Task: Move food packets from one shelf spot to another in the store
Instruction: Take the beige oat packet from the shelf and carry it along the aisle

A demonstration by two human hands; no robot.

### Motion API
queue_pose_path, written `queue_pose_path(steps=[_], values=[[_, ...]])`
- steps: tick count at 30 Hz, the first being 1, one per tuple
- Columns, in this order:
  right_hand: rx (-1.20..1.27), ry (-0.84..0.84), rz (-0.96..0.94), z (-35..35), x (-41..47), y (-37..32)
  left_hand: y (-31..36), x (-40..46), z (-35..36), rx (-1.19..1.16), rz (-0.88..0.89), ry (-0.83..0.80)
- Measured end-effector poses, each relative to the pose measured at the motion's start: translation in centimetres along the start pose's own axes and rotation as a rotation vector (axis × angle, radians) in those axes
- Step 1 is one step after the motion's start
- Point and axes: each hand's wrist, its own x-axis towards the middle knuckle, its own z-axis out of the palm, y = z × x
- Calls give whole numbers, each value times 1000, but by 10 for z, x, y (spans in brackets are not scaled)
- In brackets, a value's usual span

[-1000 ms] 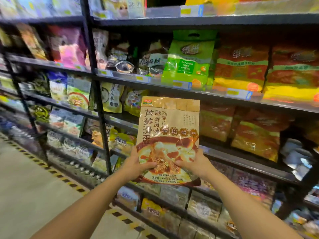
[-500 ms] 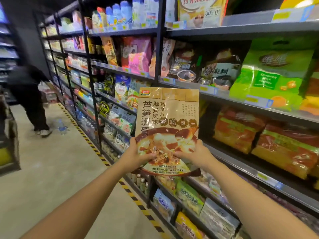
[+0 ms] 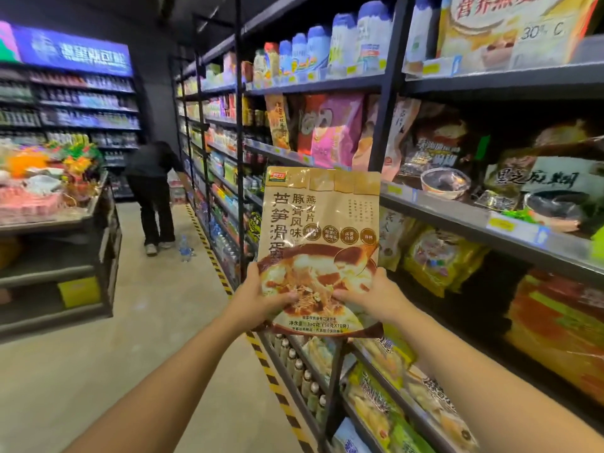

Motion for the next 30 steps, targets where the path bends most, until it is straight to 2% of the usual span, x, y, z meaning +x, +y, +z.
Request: queue_pose_path(steps=[5, 19, 30], values=[[8, -72, -59, 24, 62, -38, -15, 53, -39, 41, 14, 45], [53, -20, -66, 133, 231, -154, -66, 216, -190, 47, 40, 44], [-3, -23, -117, 203, 401, -196, -128, 369, -248, 1, 16, 81]])
